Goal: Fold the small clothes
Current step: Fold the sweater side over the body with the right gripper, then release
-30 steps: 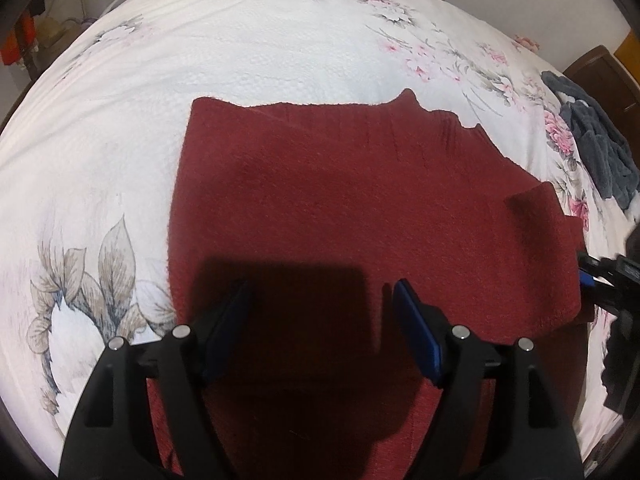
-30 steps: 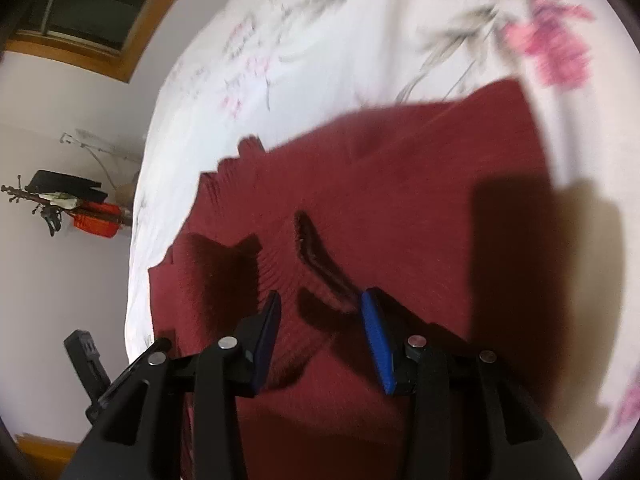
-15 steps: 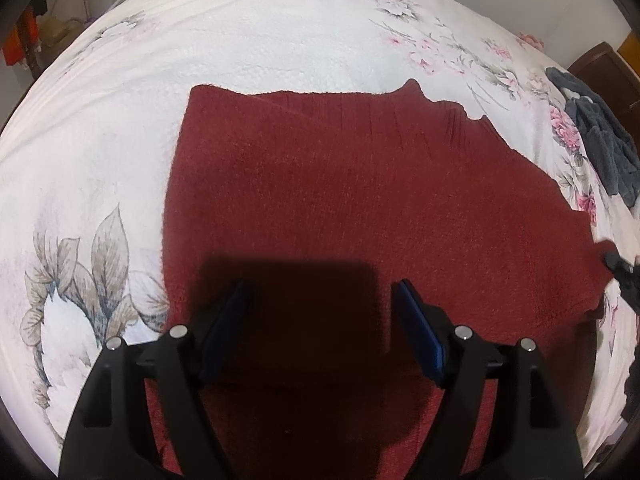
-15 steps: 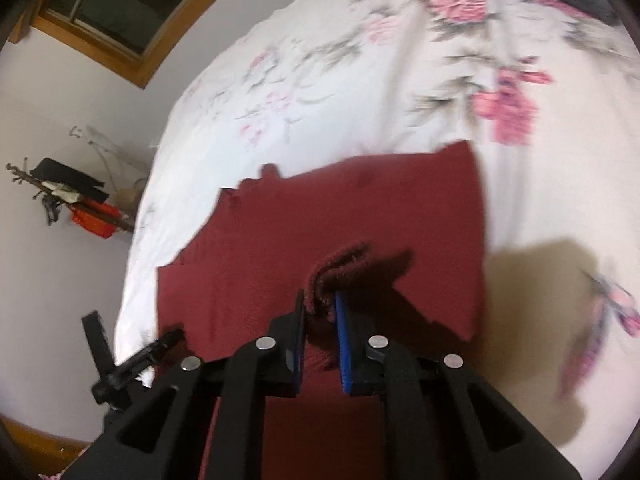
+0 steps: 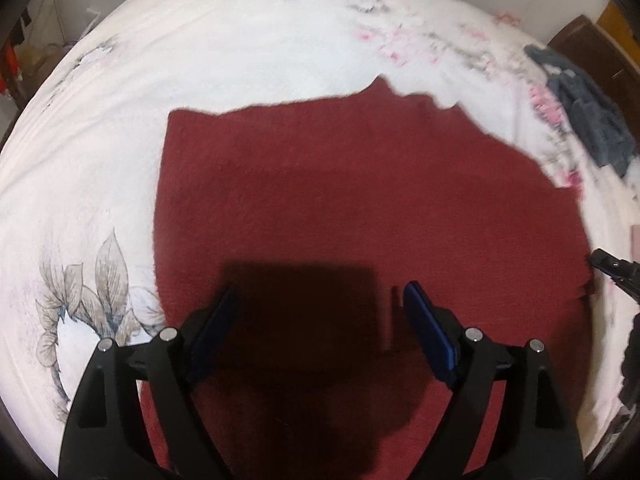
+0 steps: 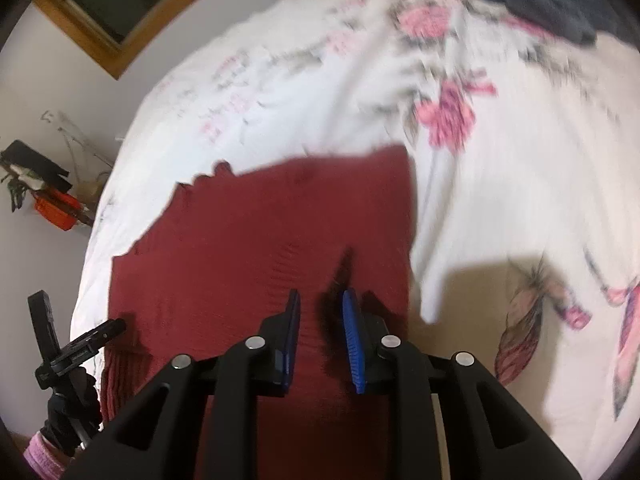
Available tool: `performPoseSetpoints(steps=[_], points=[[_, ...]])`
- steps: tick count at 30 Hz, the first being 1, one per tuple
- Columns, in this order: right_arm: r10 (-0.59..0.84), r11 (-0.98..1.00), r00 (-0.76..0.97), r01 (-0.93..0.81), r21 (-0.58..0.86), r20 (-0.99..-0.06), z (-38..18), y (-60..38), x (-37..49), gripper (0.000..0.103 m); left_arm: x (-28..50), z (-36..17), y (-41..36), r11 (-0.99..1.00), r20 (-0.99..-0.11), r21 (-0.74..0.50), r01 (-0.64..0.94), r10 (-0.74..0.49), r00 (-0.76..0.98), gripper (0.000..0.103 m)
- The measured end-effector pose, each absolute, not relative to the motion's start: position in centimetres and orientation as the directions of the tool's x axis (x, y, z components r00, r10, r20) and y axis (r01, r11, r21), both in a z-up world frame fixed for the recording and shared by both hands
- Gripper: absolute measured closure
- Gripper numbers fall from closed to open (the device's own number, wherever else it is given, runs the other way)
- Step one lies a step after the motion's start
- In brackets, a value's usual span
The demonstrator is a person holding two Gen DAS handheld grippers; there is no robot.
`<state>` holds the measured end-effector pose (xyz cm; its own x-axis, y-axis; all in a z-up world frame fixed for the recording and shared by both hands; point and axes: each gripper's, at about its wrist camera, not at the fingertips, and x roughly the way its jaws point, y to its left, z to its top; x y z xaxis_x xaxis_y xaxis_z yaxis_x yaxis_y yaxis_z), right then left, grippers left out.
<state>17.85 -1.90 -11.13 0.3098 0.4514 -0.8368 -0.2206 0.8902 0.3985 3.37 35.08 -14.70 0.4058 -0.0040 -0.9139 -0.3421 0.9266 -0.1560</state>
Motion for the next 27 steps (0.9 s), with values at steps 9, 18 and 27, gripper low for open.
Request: performPoseSetpoints(steps=[9, 18, 27], points=[[0.463, 0.871, 0.191, -0.280, 0.404, -0.866, -13.1, 0.6, 17.7, 0.080, 3.3, -16.4, 32.6, 0.948, -0.931, -0.123, -0.293, -0.009, 0.364, 0.020], [0.492, 0.866, 0.151, -0.190, 0.463, -0.857, -16.4, -1.6, 18.4, 0.099, 2.3, -17.8, 32.6, 0.956, -0.937, -0.090, -0.278, 0.013, 0.348, 0.020], [0.539, 0.823, 0.164, -0.309, 0.476, -0.826, -10.5, -4.0, 12.3, 0.052, -4.2, -12.7, 31.2, 0.936, -0.920, -0.120, -0.332, 0.021, 0.391, 0.019]])
